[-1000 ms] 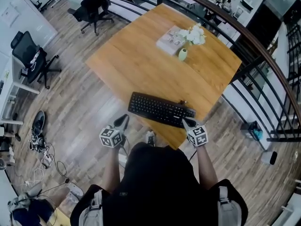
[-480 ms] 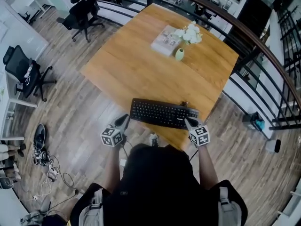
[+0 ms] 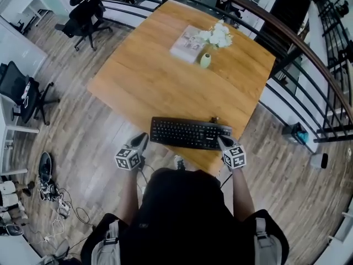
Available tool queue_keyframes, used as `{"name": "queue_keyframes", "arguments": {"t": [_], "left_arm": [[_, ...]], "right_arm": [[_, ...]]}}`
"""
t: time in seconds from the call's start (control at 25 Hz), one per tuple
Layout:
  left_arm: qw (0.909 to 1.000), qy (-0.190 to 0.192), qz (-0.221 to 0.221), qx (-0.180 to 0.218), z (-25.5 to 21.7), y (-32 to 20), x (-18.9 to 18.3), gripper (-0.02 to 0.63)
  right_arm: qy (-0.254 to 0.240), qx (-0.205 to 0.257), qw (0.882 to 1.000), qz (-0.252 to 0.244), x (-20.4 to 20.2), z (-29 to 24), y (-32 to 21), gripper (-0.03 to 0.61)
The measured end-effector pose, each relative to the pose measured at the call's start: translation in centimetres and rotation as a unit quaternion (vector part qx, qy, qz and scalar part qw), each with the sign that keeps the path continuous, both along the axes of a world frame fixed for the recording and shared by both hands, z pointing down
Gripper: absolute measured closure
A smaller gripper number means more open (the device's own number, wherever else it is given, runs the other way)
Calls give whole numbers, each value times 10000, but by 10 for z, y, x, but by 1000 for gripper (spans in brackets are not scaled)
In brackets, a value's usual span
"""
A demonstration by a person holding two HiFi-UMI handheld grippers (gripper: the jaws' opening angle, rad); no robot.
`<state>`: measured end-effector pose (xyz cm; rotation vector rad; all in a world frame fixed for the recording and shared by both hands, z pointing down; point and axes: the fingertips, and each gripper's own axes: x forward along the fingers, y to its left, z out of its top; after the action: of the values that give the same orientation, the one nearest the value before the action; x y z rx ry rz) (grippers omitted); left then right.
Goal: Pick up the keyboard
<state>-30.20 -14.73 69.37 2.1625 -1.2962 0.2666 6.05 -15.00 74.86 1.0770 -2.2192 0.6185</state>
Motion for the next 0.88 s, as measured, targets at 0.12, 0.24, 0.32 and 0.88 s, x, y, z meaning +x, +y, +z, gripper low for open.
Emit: {"name": "queue_keyframes", "arguments": {"t": [0.12,0.24,0.32,0.88], "left_arm": [[10000,16,45,-42,4,-7,0,575],[9999,3,87,-91,9,-13,1,575],[9998,-10,127,-143,14,-17,1,575],[9988,-167,225,-407,41,-51,-5,574]], "right_arm": [[38,-34,10000,75,4,3,-5,558],[77,-77,9998,148,9,7,-9,558],[107,-97,9997,208,13,10,-13,558],[368,-322,9948,896,47,33,-32,555]]}}
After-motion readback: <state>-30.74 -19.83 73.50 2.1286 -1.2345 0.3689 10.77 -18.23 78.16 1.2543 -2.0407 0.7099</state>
